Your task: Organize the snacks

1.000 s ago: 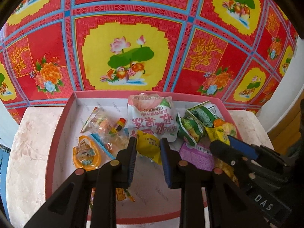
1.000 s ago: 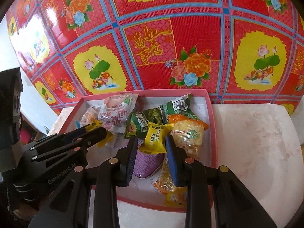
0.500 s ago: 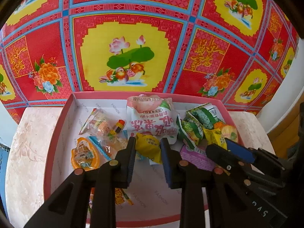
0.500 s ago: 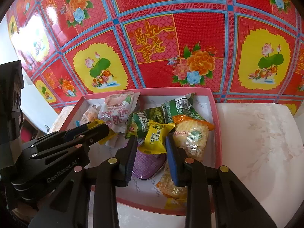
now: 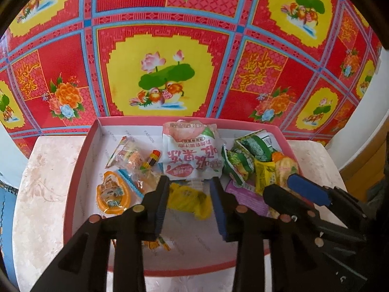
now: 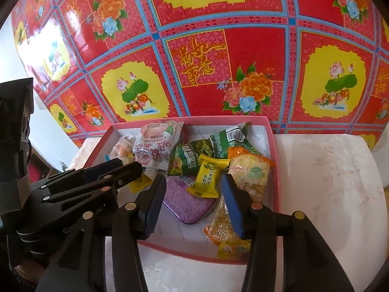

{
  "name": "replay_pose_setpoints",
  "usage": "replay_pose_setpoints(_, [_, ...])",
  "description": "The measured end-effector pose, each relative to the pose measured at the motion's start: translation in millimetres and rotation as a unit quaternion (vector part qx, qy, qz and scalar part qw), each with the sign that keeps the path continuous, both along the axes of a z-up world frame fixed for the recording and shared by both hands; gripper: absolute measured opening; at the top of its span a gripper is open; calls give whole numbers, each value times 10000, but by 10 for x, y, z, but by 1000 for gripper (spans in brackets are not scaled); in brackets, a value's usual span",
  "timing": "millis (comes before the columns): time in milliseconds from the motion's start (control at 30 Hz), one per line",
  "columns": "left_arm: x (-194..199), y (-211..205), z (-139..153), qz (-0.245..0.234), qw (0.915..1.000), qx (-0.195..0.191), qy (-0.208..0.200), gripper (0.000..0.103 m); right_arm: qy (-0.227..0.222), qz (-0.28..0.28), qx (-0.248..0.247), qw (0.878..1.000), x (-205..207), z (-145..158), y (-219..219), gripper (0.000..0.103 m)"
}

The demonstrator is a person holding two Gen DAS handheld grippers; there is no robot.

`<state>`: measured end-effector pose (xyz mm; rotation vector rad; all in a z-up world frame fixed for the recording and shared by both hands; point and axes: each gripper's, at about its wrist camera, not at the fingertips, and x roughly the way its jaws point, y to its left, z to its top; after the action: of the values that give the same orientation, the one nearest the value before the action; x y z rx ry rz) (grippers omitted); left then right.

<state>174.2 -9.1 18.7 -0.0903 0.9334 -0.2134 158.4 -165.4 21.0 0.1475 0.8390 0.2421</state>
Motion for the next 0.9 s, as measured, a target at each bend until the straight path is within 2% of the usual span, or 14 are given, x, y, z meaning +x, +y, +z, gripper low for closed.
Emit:
replay_pose_setpoints(433, [-259,66,181,125,9998,136,-77,60,-131,-190,86,9997,-238,116,-86,62])
replay_pose_setpoints(900, [-607,111,348,171,9993,269,-195,63,-197,-257,101,9994,-561,199,-96,64])
